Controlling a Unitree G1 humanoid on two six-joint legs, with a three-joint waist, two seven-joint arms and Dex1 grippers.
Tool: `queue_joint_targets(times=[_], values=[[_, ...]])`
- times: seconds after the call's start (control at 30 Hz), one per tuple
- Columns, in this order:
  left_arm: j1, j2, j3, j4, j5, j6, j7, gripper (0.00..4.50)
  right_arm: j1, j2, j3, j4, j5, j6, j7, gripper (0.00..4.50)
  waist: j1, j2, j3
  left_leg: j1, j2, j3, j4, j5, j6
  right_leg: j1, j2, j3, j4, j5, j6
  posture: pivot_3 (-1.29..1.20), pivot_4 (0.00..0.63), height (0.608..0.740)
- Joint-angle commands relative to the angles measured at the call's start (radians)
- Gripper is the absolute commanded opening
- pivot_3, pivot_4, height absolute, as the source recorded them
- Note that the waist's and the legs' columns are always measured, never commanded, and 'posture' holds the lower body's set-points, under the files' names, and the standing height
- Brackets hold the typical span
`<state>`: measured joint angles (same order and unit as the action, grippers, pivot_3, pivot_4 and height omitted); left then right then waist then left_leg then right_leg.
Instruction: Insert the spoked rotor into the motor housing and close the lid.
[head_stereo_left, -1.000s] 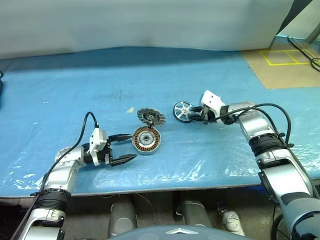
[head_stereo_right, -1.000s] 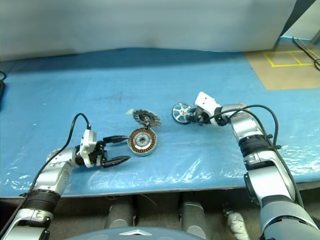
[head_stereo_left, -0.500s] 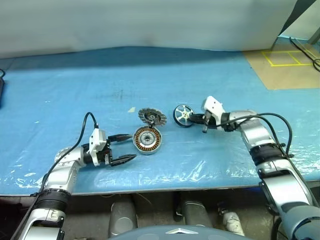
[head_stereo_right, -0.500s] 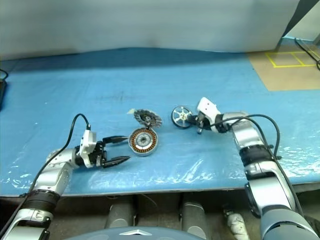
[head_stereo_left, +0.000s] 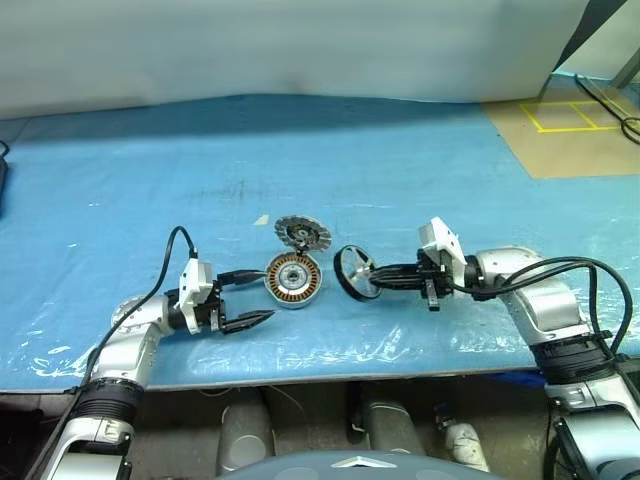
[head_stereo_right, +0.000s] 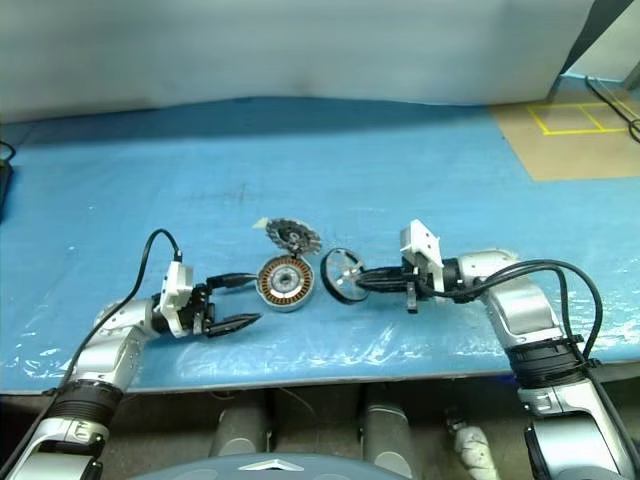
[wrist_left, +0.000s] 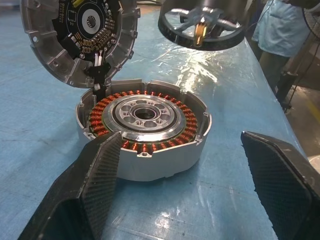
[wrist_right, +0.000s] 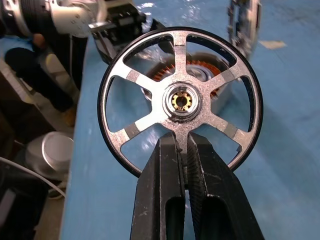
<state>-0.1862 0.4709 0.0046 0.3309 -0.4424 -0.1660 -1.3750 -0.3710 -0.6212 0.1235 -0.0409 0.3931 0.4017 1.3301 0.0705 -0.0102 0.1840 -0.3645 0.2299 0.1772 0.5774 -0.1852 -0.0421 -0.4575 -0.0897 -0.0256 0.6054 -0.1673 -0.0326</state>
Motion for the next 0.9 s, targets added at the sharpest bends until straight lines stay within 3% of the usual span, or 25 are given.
queue_joint_targets(times=[0.03,0.37,0.9], values=[[0.001,-0.001,0.003,0.002,-0.005,-0.005,-0.018,4.00,-0.043,0.050,0.015,-0.048,0.047,0.019,-0.015,0.02,0.001,0.000,0.000,0.000,0.000,0.000,0.000,0.000,0.000,0.000,0.000,0.000,0.000,0.000,0.000,0.00,0.150,0.740],[-0.002,-0.016,0.000,0.023,0.007,-0.026,-0.021,4.00,-0.149,0.173,0.124,0.115,-0.082,-0.068,-0.092,0.02,0.001,0.000,0.000,-0.001,0.000,0.000,0.000,0.000,0.000,0.000,0.000,0.000,0.000,0.000,0.000,0.00,0.150,0.740],[0.014,-0.001,0.031,-0.006,-0.010,-0.034,-0.006,4.00,-0.206,0.233,0.143,0.233,-0.156,-0.116,-0.129,0.02,-0.001,0.000,0.000,-0.001,0.000,0.000,0.000,0.000,0.000,0.000,0.000,0.000,-0.001,0.003,-0.006,0.00,0.150,0.740]])
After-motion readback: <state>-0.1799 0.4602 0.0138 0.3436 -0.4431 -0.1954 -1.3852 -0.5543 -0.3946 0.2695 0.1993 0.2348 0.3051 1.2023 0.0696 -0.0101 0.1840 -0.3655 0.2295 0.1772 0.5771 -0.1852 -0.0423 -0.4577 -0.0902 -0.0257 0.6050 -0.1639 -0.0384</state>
